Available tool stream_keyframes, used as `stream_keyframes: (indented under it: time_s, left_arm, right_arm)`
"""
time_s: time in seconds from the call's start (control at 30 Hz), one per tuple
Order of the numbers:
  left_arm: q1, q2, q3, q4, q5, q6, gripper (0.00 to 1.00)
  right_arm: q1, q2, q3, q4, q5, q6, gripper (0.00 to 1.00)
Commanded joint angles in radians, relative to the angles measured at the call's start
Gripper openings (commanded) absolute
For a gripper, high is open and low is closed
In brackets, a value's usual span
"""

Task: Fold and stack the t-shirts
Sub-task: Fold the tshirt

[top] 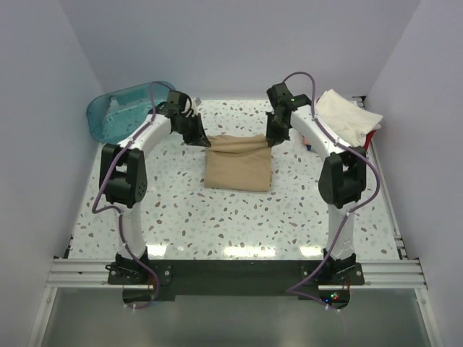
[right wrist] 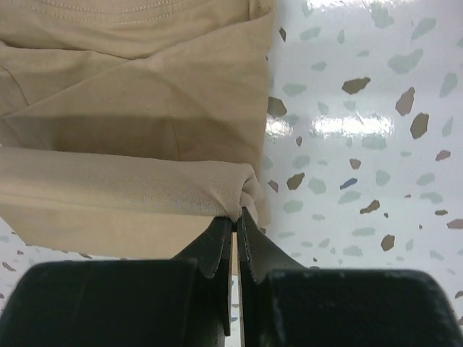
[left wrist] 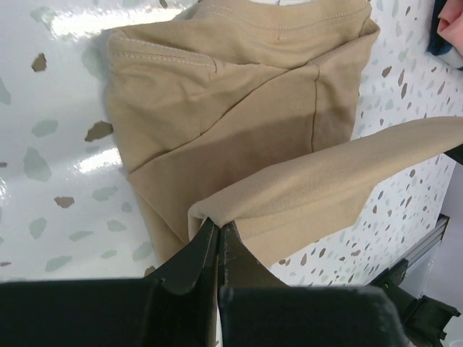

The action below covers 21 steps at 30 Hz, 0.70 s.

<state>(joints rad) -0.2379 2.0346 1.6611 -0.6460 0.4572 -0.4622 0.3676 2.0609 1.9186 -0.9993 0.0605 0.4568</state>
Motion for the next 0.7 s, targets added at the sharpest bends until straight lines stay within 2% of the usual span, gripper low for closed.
stream_keyframes:
  time_s: [0.0,0.13,0.17,0.2,0.23,0.27,0.3,0.33,0.4,0.47,0.67]
  left_arm:
    - [0.035,0.036,0.078,0.043,-0.005,-0.013,0.0]
    - [0.055,0.091,0.129,0.089,0.011,-0.035,0.0]
    - [0.06,0.117,0.146,0.104,0.018,-0.056,0.17]
    - [0.069,0.133,0.19,0.138,0.03,-0.068,0.26]
    - [0.071,0.148,0.218,0.149,0.032,-0.087,0.35]
    - [0.072,0.173,0.25,0.154,0.029,-0.092,0.48]
    - [0.072,0.183,0.317,0.151,0.025,-0.093,0.58]
    - [0.072,0.193,0.342,0.149,0.021,-0.092,0.66]
    - [0.072,0.19,0.359,0.157,0.017,-0.089,0.68]
    - [0.072,0.161,0.329,0.167,0.014,-0.075,0.69]
    - [0.072,0.058,0.071,0.221,0.047,-0.027,0.69]
  right_arm:
    - [-0.021,0.054,0.097,-0.016,0.013,-0.036,0.0]
    - [-0.032,0.131,0.157,-0.003,-0.013,-0.044,0.0]
    - [-0.035,0.154,0.195,0.004,-0.027,-0.049,0.06]
    - [-0.044,0.2,0.218,0.014,-0.045,-0.061,0.35]
    - [-0.05,0.234,0.296,0.019,-0.094,-0.067,0.45]
    - [-0.055,0.263,0.347,0.01,-0.112,-0.067,0.57]
    - [-0.062,0.289,0.399,-0.001,-0.131,-0.076,0.74]
    - [-0.065,0.329,0.486,-0.008,-0.158,-0.084,0.79]
    - [-0.073,0.337,0.523,-0.001,-0.174,-0.101,0.86]
    - [-0.079,0.288,0.462,0.05,-0.192,-0.112,0.89]
    - [-0.113,0.084,0.085,0.211,-0.266,-0.158,0.95]
